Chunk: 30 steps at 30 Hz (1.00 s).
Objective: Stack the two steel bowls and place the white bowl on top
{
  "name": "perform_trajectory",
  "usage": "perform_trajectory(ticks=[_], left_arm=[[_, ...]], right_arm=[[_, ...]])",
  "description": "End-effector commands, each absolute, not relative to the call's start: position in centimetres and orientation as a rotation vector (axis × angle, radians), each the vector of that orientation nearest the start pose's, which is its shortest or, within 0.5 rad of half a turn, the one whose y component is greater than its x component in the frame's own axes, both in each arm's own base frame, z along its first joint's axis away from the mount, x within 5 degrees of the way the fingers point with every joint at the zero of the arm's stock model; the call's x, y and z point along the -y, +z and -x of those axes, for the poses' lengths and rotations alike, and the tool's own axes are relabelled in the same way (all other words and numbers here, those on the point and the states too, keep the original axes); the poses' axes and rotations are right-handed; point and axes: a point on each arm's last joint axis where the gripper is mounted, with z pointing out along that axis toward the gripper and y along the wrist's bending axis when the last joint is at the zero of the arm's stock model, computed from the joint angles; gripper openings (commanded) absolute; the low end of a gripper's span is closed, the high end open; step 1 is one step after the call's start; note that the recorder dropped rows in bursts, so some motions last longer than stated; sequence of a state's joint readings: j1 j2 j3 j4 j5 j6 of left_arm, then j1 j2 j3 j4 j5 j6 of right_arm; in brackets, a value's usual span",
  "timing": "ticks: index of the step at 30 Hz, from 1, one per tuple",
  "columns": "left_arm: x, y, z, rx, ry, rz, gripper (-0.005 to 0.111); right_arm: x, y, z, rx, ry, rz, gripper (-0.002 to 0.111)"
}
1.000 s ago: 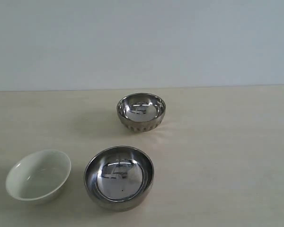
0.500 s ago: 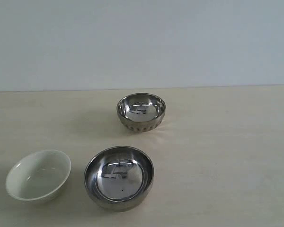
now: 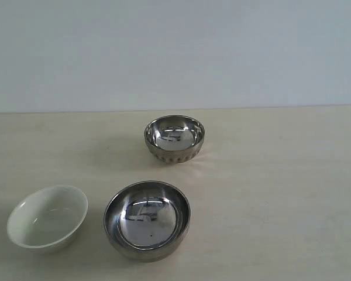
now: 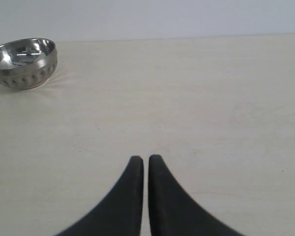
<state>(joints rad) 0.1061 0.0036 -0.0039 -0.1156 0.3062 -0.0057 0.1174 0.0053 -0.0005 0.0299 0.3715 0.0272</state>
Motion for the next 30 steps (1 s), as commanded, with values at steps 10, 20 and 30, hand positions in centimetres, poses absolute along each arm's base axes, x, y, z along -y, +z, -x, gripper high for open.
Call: perform_trajectory(ticks=[10, 20, 30], left_arm=[[0.06, 18.66, -5.46, -1.774, -0.088, 0.129, 0.004], [0.06, 18.66, -5.46, -1.774, -0.088, 0.129, 0.004], [0.06, 18.66, -5.46, -1.774, -0.088, 0.129, 0.004]], right_arm=[[-0.68, 18.04, -5.26, -1.848, 0.122, 0.065, 0.000], [-0.68, 18.04, -5.26, -1.848, 0.122, 0.065, 0.000], [-0.68, 18.04, -5.26, -1.848, 0.122, 0.065, 0.000]])
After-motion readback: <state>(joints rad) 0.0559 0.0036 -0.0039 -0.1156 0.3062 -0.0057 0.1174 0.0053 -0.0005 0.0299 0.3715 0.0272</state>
